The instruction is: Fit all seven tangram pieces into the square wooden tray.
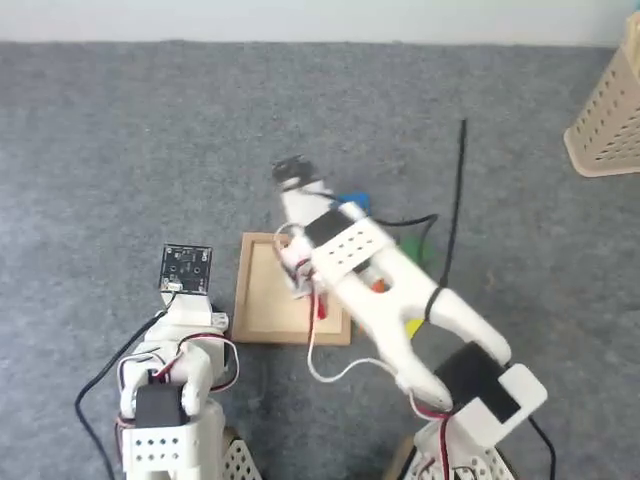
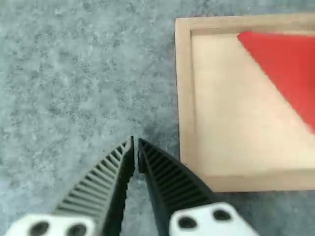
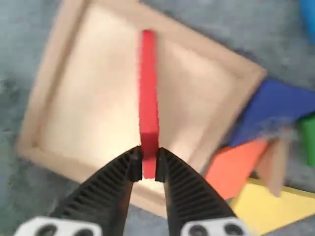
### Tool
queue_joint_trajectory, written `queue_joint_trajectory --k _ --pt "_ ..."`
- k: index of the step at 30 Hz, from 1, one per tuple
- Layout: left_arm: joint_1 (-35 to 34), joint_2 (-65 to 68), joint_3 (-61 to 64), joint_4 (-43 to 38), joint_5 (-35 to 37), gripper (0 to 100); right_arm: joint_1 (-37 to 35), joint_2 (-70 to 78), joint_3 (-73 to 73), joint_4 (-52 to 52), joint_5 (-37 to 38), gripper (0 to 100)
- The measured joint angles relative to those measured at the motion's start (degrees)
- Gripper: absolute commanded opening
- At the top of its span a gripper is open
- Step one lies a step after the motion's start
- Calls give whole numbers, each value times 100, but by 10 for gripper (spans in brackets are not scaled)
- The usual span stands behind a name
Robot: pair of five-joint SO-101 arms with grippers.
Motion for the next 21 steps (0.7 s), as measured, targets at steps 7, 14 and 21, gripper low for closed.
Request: queue_joint_trajectory --k 7,14,21 --pt "-9 0 0 0 0 17 404 -9 9 53 158 214" --pt "0 0 0 0 0 17 404 -9 404 -352 193 55" --pt "-9 0 0 0 0 17 404 -9 791 -1055 193 17"
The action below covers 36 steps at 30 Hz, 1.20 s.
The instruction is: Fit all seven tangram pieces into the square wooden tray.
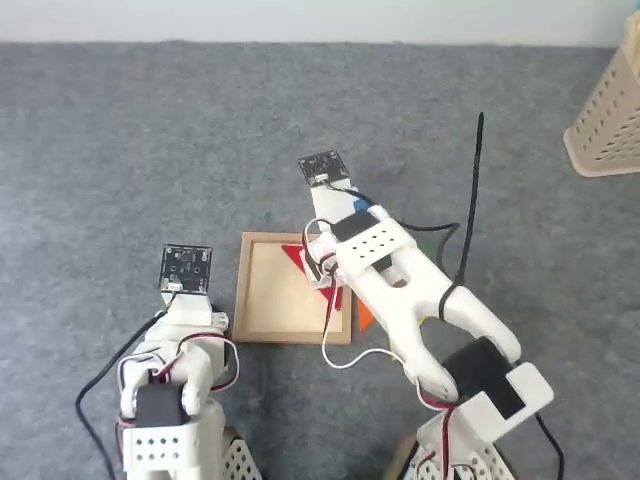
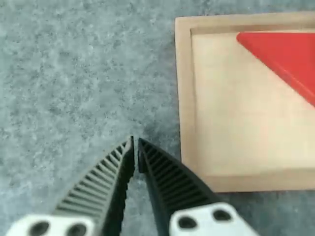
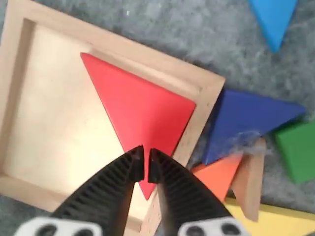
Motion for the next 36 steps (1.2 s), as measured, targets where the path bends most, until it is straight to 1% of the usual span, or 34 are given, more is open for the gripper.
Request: queue_joint_trajectory --k 4,7,11,17,20,23,26,29,33,36 --pt "9 0 0 0 0 17 -53 0 88 -97 0 17" --pt "0 0 0 0 0 17 -273 18 88 -141 0 17" --pt "9 0 0 0 0 17 -615 413 88 -149 0 17" --pt "0 0 0 0 0 17 -862 475 79 -149 9 6" --pt "0 0 0 0 0 17 -888 193 88 -149 9 6" --pt "0 0 0 0 0 17 -905 -466 431 -343 9 6" --pt "0 0 0 0 0 17 -756 -1169 1046 -791 9 6" --pt "0 0 0 0 0 17 -387 -1565 1574 -1345 18 6" --pt "0 0 0 0 0 17 88 -1565 1662 -1697 255 6" --pt "9 0 0 0 0 17 141 -1275 1670 -1864 325 6"
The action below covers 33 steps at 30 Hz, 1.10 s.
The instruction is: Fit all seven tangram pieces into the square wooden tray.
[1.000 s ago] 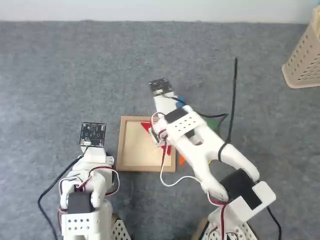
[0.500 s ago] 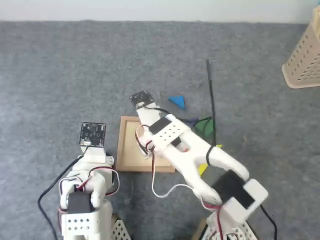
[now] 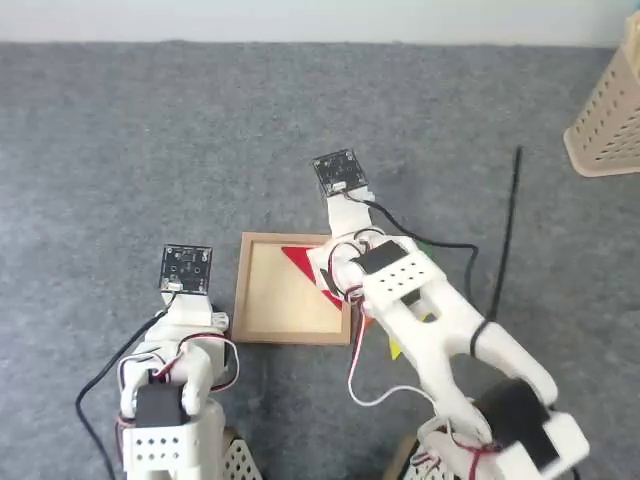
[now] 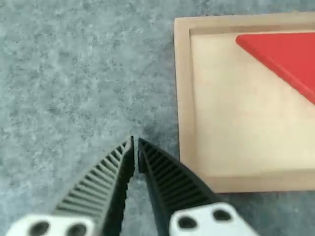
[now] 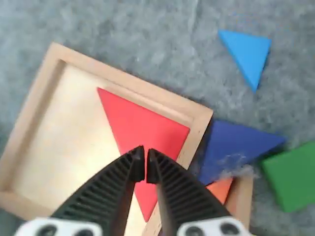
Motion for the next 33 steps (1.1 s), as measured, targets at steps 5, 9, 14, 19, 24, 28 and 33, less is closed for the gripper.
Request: queue_joint_trajectory --k 5,9,14,19,24,28,33 --pt "0 0 0 0 0 17 0 457 0 -97 9 6" --pt "-9 0 0 0 0 17 26 651 -35 -123 9 6" --pt "0 0 0 0 0 17 -44 791 -158 -141 9 6" --pt "-9 0 0 0 0 17 -343 870 -255 -167 18 6" --pt "-9 0 0 0 0 17 -466 888 -519 281 18 6" --pt "-9 0 0 0 0 17 -255 897 -607 536 18 6" --pt "-9 0 0 0 0 17 -97 897 -607 545 18 6"
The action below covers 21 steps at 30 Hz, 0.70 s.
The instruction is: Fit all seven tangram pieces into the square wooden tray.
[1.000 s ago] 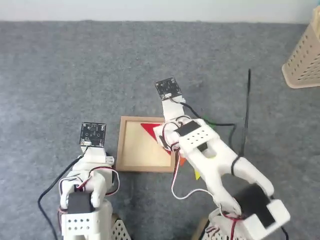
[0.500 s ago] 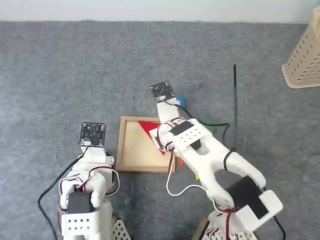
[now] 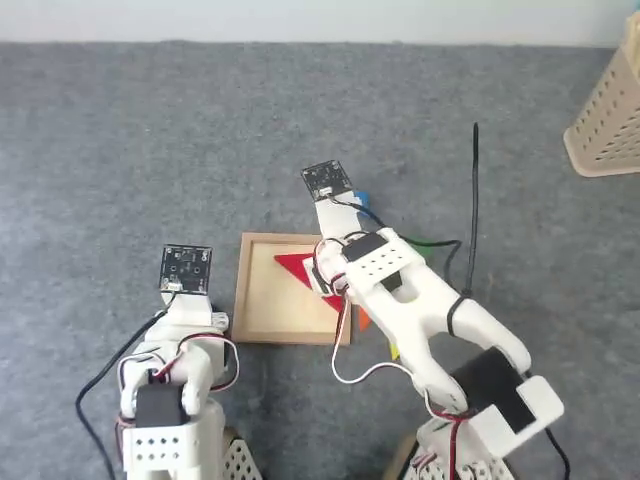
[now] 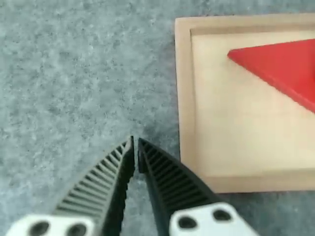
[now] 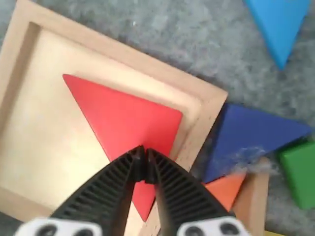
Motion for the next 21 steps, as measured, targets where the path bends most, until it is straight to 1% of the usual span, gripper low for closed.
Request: queue_joint_trajectory --k 4,11,17,21 --pt "9 0 0 0 0 17 -79 70 -9 -9 0 6" --pt "9 0 0 0 0 17 -791 88 -88 -18 0 6" --pt "9 0 0 0 0 17 -1284 149 -88 -440 0 6" --pt "0 0 0 0 0 17 -1591 149 -88 -492 9 6"
